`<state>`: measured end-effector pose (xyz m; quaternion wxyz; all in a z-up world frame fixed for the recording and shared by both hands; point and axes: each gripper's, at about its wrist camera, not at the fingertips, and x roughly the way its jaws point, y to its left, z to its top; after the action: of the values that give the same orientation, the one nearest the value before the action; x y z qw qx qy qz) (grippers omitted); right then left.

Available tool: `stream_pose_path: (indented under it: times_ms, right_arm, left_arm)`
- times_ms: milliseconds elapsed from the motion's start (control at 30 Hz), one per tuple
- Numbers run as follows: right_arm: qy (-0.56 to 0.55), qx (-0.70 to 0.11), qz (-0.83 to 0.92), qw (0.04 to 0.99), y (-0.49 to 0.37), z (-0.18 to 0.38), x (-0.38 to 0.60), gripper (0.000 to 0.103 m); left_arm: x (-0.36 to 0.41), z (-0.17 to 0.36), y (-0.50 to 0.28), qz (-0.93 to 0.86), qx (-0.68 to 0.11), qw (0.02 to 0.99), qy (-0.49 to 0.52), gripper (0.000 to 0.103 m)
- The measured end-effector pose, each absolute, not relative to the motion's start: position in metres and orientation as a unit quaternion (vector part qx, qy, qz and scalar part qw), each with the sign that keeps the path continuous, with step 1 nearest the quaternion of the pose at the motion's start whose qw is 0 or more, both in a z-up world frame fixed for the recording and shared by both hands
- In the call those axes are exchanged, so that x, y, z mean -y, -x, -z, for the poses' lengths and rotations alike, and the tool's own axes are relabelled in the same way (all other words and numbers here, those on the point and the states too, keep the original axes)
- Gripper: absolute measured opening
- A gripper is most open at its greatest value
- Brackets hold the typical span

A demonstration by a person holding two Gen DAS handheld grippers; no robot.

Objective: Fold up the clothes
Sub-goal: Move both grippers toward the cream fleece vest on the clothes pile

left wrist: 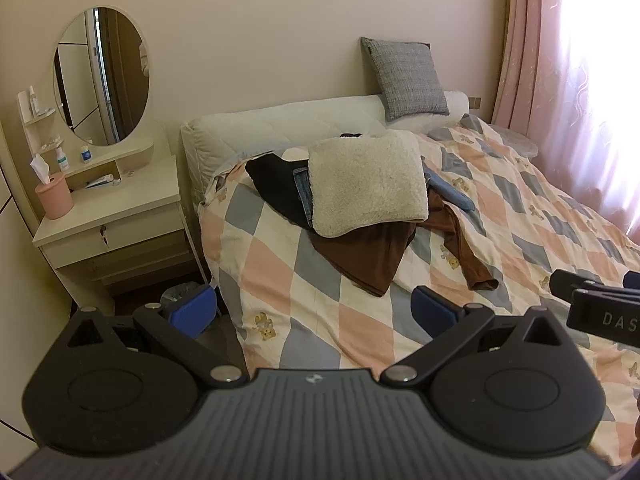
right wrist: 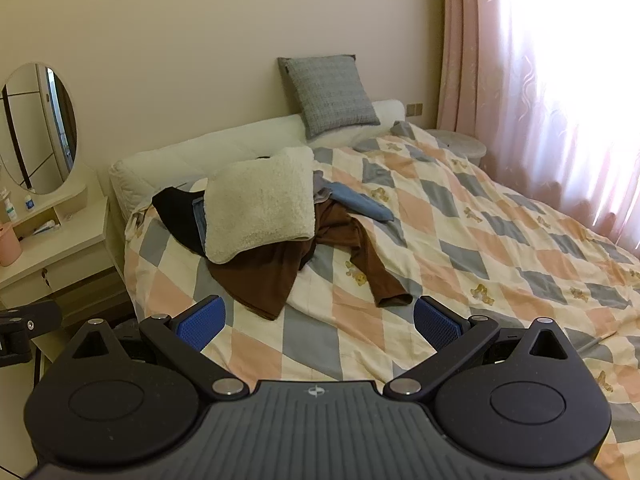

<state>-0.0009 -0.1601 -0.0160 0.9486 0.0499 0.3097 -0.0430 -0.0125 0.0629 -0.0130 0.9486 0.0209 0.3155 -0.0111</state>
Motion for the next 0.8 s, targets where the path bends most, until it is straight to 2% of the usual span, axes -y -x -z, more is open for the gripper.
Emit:
stream_pose_path:
  times_ms: [400,800]
  right_arm:
    - [-0.075,-0.316,0.063,0.944,-0.040,0.026,0.153,0.103]
    - [-0.095,-0.334,0.092,0.933,-0.147,0.041,0.148,0.103]
  left_arm:
    - [-0.076,0.013,-0.048,0.041,-0.329,0.942,-0.046,0.102]
    - [-0.072,0.017,-0.184,0.073,-0.351,0.931,-0.066,0.102]
